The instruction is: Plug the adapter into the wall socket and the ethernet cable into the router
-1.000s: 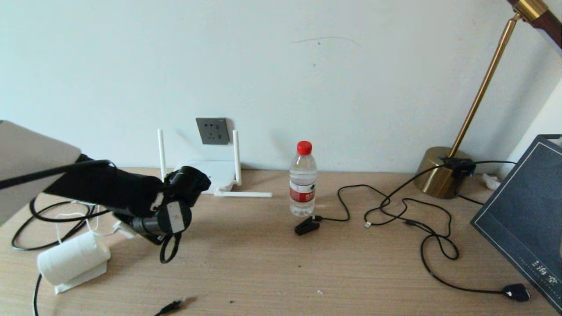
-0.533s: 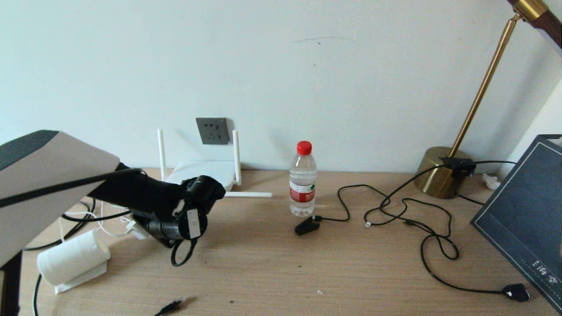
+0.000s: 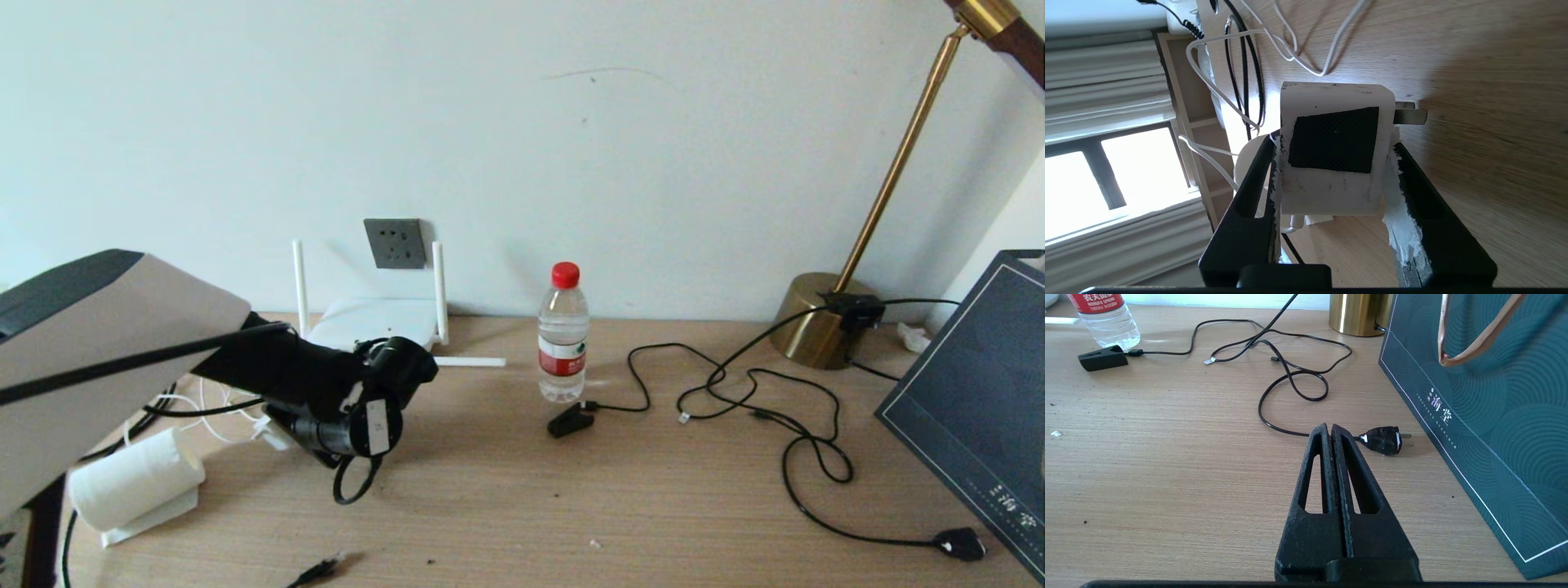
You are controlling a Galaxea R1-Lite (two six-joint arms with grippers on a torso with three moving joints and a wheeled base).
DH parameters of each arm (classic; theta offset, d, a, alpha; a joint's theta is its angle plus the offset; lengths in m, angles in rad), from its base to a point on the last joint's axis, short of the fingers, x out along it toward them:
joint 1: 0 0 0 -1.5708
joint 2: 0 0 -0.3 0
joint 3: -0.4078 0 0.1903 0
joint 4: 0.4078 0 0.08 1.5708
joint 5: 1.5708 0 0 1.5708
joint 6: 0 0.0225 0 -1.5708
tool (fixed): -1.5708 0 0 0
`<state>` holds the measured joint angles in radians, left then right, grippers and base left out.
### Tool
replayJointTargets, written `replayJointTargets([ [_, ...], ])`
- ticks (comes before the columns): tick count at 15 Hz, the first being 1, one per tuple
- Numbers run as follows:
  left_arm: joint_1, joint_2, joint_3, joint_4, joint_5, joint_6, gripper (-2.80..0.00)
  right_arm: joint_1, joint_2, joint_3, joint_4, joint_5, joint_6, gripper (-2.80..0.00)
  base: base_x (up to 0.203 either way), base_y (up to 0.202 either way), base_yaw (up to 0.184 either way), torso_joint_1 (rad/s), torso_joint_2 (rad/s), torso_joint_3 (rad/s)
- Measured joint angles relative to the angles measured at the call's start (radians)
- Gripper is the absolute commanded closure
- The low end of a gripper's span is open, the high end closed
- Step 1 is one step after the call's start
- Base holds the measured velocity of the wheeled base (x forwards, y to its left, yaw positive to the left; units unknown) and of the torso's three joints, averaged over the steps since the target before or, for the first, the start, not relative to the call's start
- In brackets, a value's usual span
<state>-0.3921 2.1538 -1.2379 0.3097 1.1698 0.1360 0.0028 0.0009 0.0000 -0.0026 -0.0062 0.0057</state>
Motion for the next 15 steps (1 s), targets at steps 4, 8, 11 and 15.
replayJointTargets([
  [4, -0.022, 0.017, 0.001, 0.009, 0.004, -0.027, -2.8, 0.0, 0.0, 0.0, 0.0, 0.0, 0.0, 0.0, 0.0, 0.0, 0.0, 0.0, 0.0, 0.0],
  [8, -0.038, 0.027, 0.0, 0.008, 0.004, -0.031, -2.8, 0.0, 0.0, 0.0, -0.001, 0.001, 0.0, 0.0, 0.0, 0.0, 0.0, 0.0, 0.0, 0.0],
  [11, -0.06, 0.027, 0.0, 0.01, 0.007, -0.05, -2.8, 0.0, 0.0, 0.0, 0.0, 0.0, 0.0, 0.0, 0.0, 0.0, 0.0, 0.0, 0.0, 0.0],
  [15, -0.08, 0.021, 0.001, 0.011, -0.003, -0.066, -2.8, 0.0, 0.0, 0.0, 0.0, 0.0, 0.0, 0.0, 0.0, 0.0, 0.0, 0.0, 0.0, 0.0],
])
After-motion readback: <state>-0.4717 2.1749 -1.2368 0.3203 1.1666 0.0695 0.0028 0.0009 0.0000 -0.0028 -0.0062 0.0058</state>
